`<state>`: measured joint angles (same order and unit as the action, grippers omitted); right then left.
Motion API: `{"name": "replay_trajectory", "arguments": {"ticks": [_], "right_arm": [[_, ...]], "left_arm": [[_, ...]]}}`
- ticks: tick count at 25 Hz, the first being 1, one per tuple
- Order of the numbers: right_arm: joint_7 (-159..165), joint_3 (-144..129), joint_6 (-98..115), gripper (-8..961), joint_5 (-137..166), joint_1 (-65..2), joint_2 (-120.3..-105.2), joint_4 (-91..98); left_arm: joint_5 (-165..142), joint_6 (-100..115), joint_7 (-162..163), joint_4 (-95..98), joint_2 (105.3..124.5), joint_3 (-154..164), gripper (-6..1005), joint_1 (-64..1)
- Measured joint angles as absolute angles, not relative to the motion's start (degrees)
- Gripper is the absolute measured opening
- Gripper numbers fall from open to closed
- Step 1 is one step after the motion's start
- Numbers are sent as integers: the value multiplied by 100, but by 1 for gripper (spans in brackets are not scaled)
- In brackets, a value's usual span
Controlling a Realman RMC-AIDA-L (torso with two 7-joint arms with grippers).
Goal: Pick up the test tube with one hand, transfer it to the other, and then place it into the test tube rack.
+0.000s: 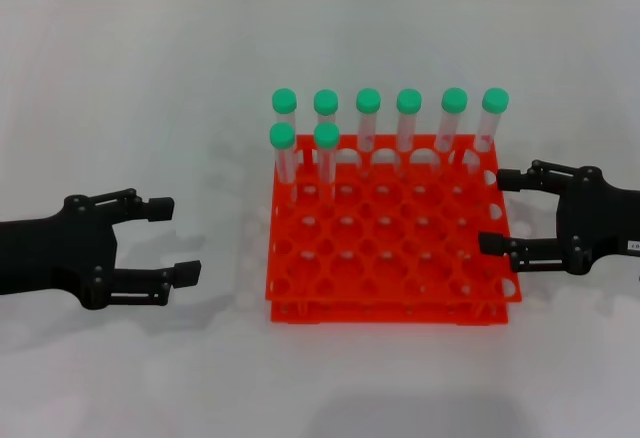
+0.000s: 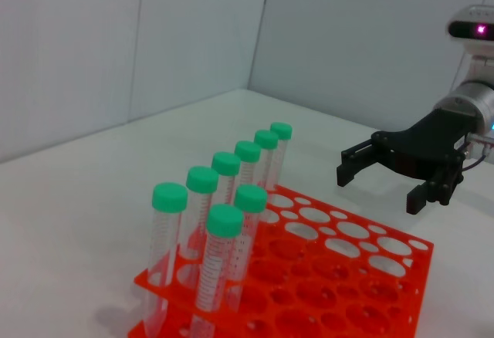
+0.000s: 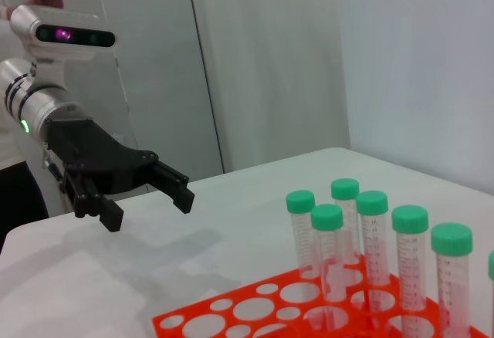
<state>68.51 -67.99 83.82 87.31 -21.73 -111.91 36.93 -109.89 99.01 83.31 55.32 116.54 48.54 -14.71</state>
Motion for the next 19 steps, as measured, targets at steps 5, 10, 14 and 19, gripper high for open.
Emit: {"name": "replay_trajectory", "arguments": {"ticks": [5,10,14,19], "right_arm": [[6876,-6813,8384,865,8738,-2173,-11196,3691],[6904,-6816,8373,864,8746,-2172,-11193,3691],[6907,-6788,8340,864,8810,-2170,-11192,3691],[6909,-6779,8332,864,8824,-2170,-11199,3691]], "left_arm": [[-11194,9957,8399,5525,11643,4860,892,-1585],[-11257,9965,8410,5519,11654,4838,893,-1641],[-11260,9962,8411,5519,11649,4833,893,-1644],[-11260,9938,8411,5519,11646,4826,893,-1644]]}}
